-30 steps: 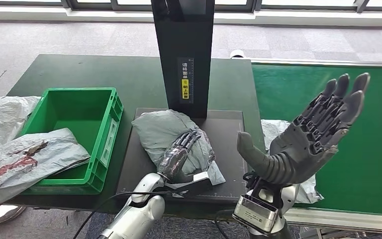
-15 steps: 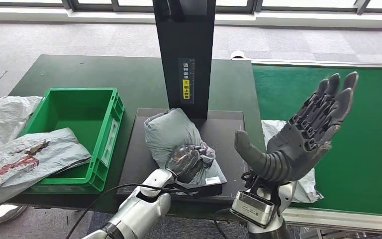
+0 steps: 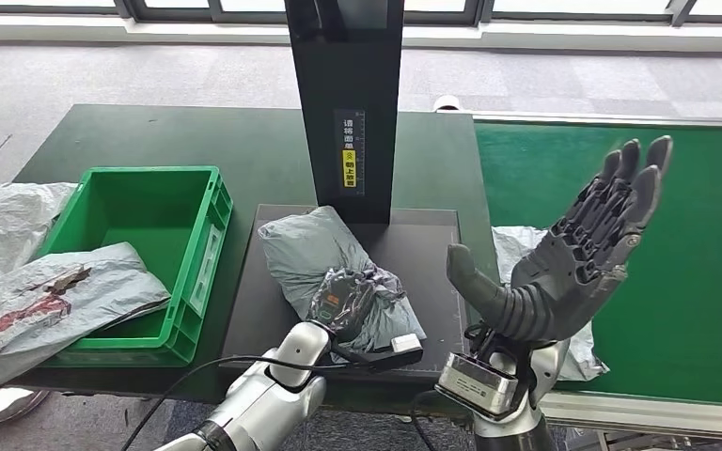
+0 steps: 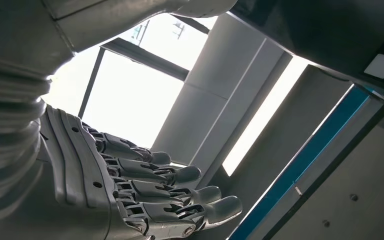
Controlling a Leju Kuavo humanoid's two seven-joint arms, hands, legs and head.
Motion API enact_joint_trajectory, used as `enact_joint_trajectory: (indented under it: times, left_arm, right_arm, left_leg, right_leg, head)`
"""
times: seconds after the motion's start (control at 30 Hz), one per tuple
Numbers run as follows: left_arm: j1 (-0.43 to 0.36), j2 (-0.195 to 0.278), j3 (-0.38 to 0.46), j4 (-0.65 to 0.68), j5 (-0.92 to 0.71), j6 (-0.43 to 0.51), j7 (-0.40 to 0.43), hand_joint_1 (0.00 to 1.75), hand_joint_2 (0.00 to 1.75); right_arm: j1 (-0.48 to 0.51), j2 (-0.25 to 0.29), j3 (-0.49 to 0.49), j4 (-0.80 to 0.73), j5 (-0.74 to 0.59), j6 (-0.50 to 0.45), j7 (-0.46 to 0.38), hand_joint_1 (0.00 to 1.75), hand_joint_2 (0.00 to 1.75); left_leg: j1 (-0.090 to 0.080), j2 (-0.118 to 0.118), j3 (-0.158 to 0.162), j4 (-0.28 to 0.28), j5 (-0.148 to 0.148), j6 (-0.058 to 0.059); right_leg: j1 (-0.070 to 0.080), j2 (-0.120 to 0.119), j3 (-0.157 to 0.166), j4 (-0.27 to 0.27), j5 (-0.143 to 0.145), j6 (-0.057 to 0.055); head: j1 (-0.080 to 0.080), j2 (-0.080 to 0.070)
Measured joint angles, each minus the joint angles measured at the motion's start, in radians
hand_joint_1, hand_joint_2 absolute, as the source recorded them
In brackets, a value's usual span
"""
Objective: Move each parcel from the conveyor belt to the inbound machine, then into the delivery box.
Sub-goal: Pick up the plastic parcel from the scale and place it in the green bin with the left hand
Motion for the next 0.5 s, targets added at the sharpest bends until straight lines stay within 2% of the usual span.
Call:
enact_joint_trajectory:
  times: [0.1,0.23,0.37,0.5]
  left_arm:
    - [0.066,0.033,0.015,-0.235,-0.019,0.073,0.032,1.75,1.75]
    - [0.111,0.098,0.043,-0.569,-0.021,0.085,0.047,1.75,1.75]
    - [0.134,0.131,0.056,-0.735,-0.021,0.086,0.048,1.75,1.75]
    - [0.148,0.149,0.061,-0.817,-0.021,0.086,0.048,1.75,1.75]
  right_arm:
    - [0.006,0.0,-0.007,-0.004,0.001,0.0,0.0,0.0,1.75]
    - [0.007,0.0,-0.007,-0.005,-0.003,0.0,0.0,0.0,1.75]
    - [0.007,0.0,-0.007,-0.005,-0.004,0.0,0.0,0.0,1.75]
    - [0.007,0.0,-0.007,-0.005,-0.004,0.0,0.0,0.0,1.75]
  left_leg:
    - [0.0,0.001,-0.002,0.0,0.0,0.0]
    - [0.0,0.001,-0.003,0.0,0.0,-0.001]
    - [0.0,0.0,-0.004,-0.001,0.0,-0.001]
    - [0.0,0.0,-0.004,0.0,0.0,-0.001]
  right_leg:
    - [0.001,0.001,-0.002,0.0,0.0,0.0]
    - [0.002,0.001,-0.004,0.0,0.0,-0.001]
    - [0.002,0.001,-0.004,0.0,-0.001,-0.002]
    - [0.002,0.001,-0.004,0.0,-0.001,-0.001]
  head:
    - [0.0,0.0]
    - [0.0,0.0]
    - [0.0,0.0]
    - [0.0,0.0]
